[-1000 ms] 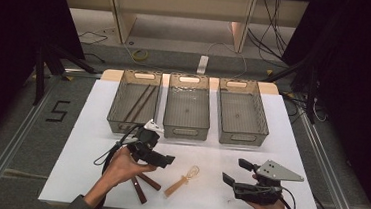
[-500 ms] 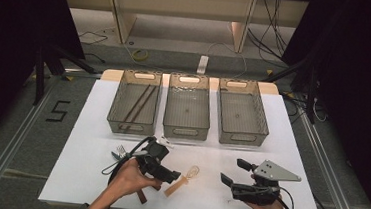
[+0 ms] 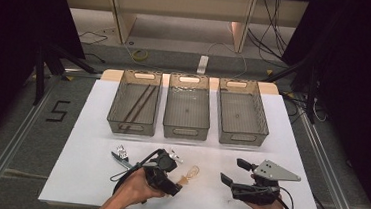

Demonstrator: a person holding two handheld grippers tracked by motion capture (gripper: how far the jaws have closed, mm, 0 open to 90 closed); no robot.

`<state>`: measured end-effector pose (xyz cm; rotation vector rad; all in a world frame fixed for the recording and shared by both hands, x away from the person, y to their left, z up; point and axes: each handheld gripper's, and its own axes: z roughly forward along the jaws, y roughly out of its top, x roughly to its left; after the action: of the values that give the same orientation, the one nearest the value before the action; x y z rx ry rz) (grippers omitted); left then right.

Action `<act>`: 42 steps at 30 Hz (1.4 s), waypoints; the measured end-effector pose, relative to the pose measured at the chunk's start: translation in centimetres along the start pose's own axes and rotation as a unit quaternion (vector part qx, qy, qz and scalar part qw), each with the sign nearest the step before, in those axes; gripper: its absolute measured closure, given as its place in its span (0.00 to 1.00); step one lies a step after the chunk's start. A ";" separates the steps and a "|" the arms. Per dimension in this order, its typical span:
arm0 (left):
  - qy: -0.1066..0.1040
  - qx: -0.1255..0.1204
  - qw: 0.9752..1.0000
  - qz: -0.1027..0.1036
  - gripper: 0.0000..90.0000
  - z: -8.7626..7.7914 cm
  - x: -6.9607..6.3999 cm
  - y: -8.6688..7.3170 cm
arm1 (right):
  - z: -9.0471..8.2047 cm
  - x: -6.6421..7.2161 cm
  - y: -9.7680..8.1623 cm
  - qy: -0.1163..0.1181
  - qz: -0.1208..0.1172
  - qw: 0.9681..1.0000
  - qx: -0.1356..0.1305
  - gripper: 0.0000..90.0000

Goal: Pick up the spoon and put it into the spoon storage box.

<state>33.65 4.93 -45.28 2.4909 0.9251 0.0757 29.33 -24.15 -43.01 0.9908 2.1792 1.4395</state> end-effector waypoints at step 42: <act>0.005 0.025 0.999 0.048 0.81 1.4 -1.0 -0.4 | 0.0 0.0 0.0 -0.001 -0.001 1.000 0.001 0.28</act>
<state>32.88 4.01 -46.57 2.5833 0.8207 0.0979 29.35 -24.11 -43.01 0.9888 2.1810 1.4352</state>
